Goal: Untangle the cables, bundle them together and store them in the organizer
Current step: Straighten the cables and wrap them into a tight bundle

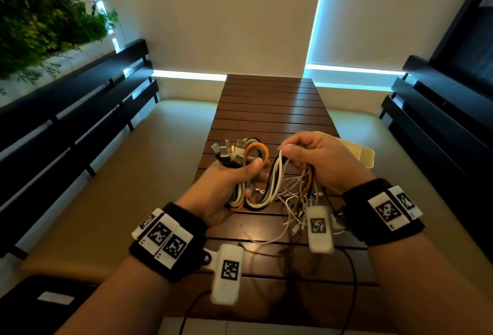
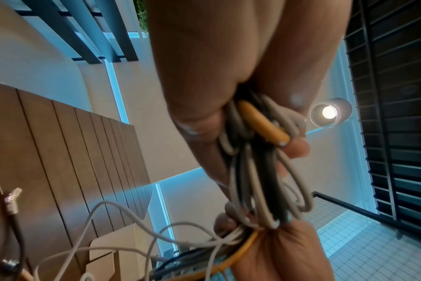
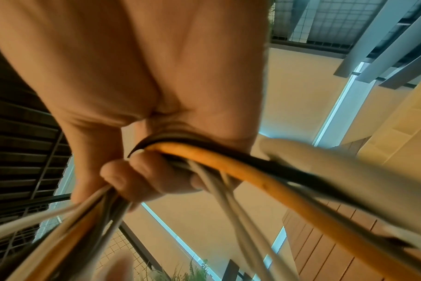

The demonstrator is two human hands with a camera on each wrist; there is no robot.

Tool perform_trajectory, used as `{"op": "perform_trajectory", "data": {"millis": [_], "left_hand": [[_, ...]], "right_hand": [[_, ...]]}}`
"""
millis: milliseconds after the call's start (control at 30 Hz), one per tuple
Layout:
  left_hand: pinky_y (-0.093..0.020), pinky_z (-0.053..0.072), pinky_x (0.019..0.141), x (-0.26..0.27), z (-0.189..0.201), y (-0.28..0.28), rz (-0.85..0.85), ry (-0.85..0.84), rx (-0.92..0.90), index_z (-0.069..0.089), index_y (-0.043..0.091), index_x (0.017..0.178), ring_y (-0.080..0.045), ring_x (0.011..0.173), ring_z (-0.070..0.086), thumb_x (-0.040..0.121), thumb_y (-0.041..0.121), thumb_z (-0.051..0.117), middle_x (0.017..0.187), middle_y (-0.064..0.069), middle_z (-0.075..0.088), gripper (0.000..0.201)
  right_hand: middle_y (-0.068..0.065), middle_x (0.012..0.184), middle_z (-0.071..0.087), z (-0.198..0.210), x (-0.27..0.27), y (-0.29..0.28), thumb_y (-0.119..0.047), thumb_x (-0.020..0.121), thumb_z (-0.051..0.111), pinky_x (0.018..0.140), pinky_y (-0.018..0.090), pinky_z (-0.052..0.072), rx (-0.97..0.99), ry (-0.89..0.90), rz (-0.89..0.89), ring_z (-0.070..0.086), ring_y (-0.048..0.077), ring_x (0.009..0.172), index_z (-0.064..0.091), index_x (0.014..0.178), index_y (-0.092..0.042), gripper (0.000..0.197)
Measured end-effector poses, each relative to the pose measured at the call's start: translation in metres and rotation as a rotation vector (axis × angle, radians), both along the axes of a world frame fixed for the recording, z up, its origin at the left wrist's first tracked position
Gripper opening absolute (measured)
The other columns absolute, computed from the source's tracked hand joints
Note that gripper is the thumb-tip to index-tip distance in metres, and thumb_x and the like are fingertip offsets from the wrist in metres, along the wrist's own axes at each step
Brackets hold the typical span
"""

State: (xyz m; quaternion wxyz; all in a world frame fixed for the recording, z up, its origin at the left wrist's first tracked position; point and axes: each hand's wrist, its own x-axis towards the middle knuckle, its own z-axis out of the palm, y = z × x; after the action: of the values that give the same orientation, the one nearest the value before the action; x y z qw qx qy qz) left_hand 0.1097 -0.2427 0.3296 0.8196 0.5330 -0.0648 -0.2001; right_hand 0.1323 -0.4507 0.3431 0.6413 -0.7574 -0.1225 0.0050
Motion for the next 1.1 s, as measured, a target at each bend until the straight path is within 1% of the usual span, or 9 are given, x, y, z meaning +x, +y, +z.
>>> {"op": "perform_trajectory", "data": {"millis": [233, 333, 400, 533, 600, 733, 800, 867, 1100], "left_hand": [[-0.021, 0.045, 0.049, -0.007, 0.006, -0.004, -0.159, -0.168, 0.157, 0.063, 0.006, 0.101, -0.014, 0.064, 0.067, 0.083, 0.007, 0.069, 0.091, -0.02, 0.066, 0.02], [-0.04, 0.057, 0.078, -0.006, 0.005, -0.004, -0.156, -0.23, 0.242, 0.062, -0.003, 0.108, -0.026, 0.087, 0.064, 0.083, 0.001, 0.072, 0.097, -0.023, 0.064, 0.027], [-0.05, 0.051, 0.096, -0.008, 0.004, -0.005, -0.152, -0.238, 0.27, 0.059, -0.005, 0.115, -0.028, 0.095, 0.06, 0.081, 0.001, 0.074, 0.102, -0.027, 0.061, 0.037], [-0.037, 0.053, 0.086, -0.011, 0.005, -0.007, -0.151, -0.233, 0.252, 0.07, 0.015, 0.097, -0.02, 0.087, 0.059, 0.077, 0.002, 0.077, 0.089, -0.009, 0.061, 0.024], [-0.037, 0.051, 0.08, -0.011, 0.005, -0.006, -0.145, -0.223, 0.26, 0.067, 0.01, 0.092, -0.02, 0.081, 0.058, 0.077, -0.003, 0.076, 0.081, -0.005, 0.06, 0.022], [-0.065, 0.049, 0.088, -0.011, 0.002, -0.005, -0.108, -0.207, 0.25, 0.057, -0.008, 0.092, -0.035, 0.08, 0.06, 0.072, 0.0, 0.073, 0.08, -0.015, 0.054, 0.027], [-0.061, 0.053, 0.082, -0.012, 0.002, -0.005, -0.118, -0.188, 0.225, 0.064, 0.0, 0.088, -0.05, 0.084, 0.064, 0.073, -0.002, 0.07, 0.082, -0.018, 0.056, 0.016], [-0.049, 0.058, 0.072, -0.013, 0.002, -0.004, -0.157, -0.165, 0.2, 0.069, 0.012, 0.082, -0.049, 0.085, 0.068, 0.078, -0.006, 0.068, 0.084, -0.021, 0.065, 0.019], [-0.05, 0.058, 0.076, -0.014, 0.0, -0.003, -0.196, -0.148, 0.139, 0.069, 0.014, 0.101, -0.04, 0.087, 0.07, 0.087, -0.008, 0.063, 0.083, -0.018, 0.07, 0.027]], "right_hand": [[-0.006, 0.071, 0.068, 0.0, -0.007, 0.014, -0.022, 0.087, 0.071, 0.059, 0.016, 0.046, -0.057, -0.028, -0.062, 0.058, 0.002, 0.062, 0.071, 0.089, -0.015, 0.007], [-0.009, 0.065, 0.065, 0.002, -0.01, 0.019, -0.017, 0.091, 0.068, 0.056, 0.013, 0.045, -0.07, -0.052, -0.101, 0.056, 0.0, 0.057, 0.07, 0.091, -0.01, 0.007], [-0.011, 0.063, 0.065, 0.005, -0.012, 0.02, -0.017, 0.091, 0.068, 0.055, 0.013, 0.045, -0.081, -0.066, -0.094, 0.057, 0.0, 0.057, 0.07, 0.092, -0.011, 0.007], [-0.013, 0.061, 0.065, 0.005, -0.016, 0.022, -0.015, 0.092, 0.066, 0.054, 0.011, 0.045, -0.071, -0.058, -0.083, 0.058, -0.001, 0.055, 0.068, 0.095, -0.006, 0.009], [-0.012, 0.063, 0.066, 0.003, -0.017, 0.025, -0.016, 0.092, 0.066, 0.055, 0.012, 0.046, -0.066, -0.049, -0.087, 0.059, -0.001, 0.056, 0.068, 0.094, -0.008, 0.009], [-0.005, 0.072, 0.067, 0.001, -0.018, 0.028, -0.022, 0.091, 0.067, 0.06, 0.019, 0.048, -0.089, -0.037, -0.092, 0.057, 0.004, 0.062, 0.07, 0.094, -0.013, 0.01], [-0.004, 0.073, 0.068, 0.001, -0.018, 0.029, -0.025, 0.091, 0.067, 0.062, 0.022, 0.048, -0.099, -0.048, -0.094, 0.057, 0.006, 0.064, 0.07, 0.093, -0.016, 0.009], [-0.006, 0.074, 0.069, 0.001, -0.017, 0.029, -0.025, 0.091, 0.068, 0.064, 0.023, 0.048, -0.114, -0.061, -0.099, 0.059, 0.006, 0.066, 0.07, 0.091, -0.019, 0.007], [-0.004, 0.075, 0.071, 0.0, -0.019, 0.029, -0.023, 0.092, 0.068, 0.066, 0.023, 0.051, -0.094, -0.07, -0.111, 0.063, 0.007, 0.069, 0.071, 0.094, -0.016, 0.008]]}}
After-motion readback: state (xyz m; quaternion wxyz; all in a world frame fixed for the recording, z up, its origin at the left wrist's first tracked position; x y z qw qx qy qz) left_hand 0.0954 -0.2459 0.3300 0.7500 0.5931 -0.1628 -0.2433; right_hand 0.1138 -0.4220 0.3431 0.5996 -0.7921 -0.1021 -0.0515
